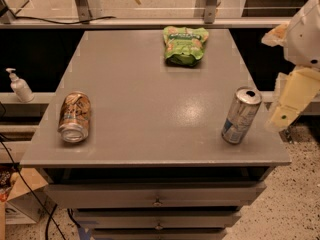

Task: Pick redbull can

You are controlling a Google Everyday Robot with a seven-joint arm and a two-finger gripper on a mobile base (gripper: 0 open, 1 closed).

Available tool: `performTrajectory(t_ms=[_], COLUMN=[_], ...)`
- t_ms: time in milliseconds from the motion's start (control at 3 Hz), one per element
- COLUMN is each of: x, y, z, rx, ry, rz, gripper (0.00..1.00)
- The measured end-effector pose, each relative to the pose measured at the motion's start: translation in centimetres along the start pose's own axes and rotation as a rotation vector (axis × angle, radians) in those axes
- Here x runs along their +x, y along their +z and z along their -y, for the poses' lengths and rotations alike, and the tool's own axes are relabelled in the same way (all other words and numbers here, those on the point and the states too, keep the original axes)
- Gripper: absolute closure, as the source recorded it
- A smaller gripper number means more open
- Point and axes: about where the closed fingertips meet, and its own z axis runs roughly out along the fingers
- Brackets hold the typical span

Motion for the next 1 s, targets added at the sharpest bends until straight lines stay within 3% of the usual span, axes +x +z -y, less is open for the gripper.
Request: performTrajectory(t_ms=[333,667,1000], x=[-1.6,-2.3,-1.7], y=[1.5,4.7,7.1], z=[0.1,-0.2,-0.1], rx=[-0.027,-0.097,-0.142], ry=[-0.032,-0.025,0.013], rz=[0.099,0.168,0.181], gripper=[0.00,0.00,0.00])
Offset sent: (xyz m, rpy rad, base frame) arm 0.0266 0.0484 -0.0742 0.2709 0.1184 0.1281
